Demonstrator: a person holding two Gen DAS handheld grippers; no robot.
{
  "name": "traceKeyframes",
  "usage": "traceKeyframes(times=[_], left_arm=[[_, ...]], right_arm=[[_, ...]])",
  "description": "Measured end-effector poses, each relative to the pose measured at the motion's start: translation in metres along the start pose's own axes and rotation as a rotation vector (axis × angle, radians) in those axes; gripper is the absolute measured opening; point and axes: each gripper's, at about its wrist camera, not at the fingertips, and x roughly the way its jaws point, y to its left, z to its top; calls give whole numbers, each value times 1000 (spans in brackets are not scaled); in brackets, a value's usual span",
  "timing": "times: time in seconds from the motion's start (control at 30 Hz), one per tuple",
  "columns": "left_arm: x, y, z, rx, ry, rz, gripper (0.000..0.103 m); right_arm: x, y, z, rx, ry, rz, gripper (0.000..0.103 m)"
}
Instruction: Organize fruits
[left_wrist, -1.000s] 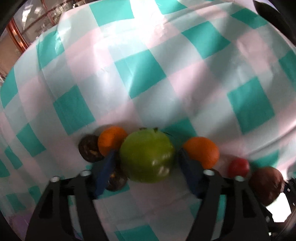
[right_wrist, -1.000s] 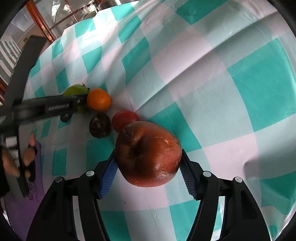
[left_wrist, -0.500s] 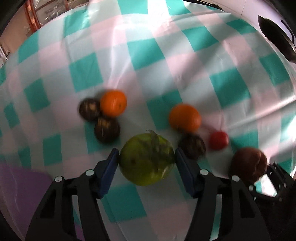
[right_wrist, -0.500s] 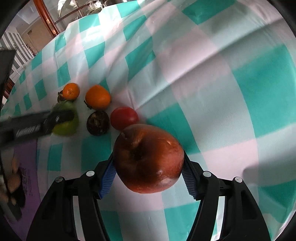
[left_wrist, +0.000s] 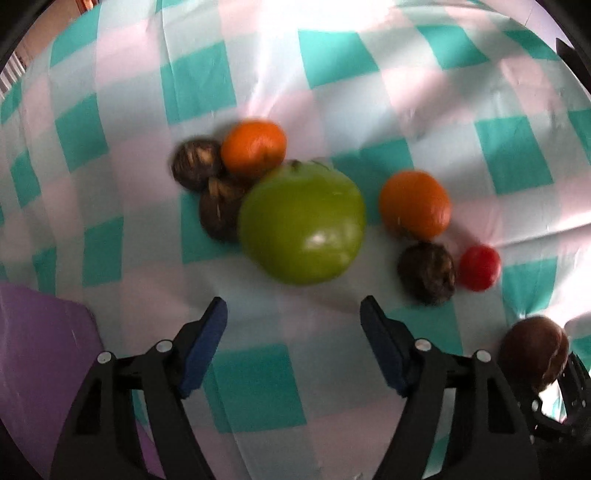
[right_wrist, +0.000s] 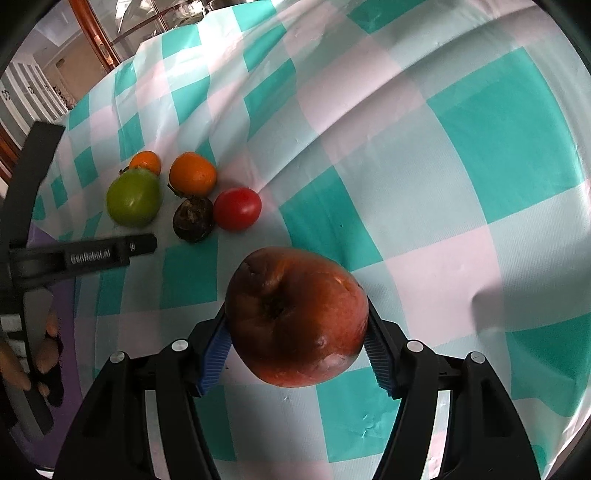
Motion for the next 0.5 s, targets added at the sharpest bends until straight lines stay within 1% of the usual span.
traceKeyframes(times=[0.03,0.1,0.13,0.2,0.27,0.3,0.33,0.4,0.43,0.47,0.5], left_arm=[[-3,-4,6,7,-16,6,75],[-9,-5,16,2,-43,9,83],[-12,-7,19,-11,-52,9,90],[-14,-14,26,-22,-66,-9,92],[-7,-17,33,-12,-61,-17,92],[-4,-23,33,-1,-50,-12,92],[4,-21,42,1,-60,1,93],[3,-28,54,-21,-90,15,93],[3,-29,57,-37,-92,5,87],[3,-28,60,-52,-89,-11,70],[0,-26,61,-61,-83,-59,61]], right_arm=[[0,1,0,2,3,0,65],[0,2,0,-1,13,-4,65],[0,3,0,-4,16,-7,64],[0,5,0,-10,15,-13,65],[1,5,-1,-9,18,-15,64],[0,6,-2,-11,18,-19,64],[0,7,-3,-10,19,-22,64],[0,8,-5,-14,21,-30,64],[0,9,-6,-16,21,-33,64],[0,9,-7,-18,20,-35,64],[-1,9,-8,-13,22,-33,64]])
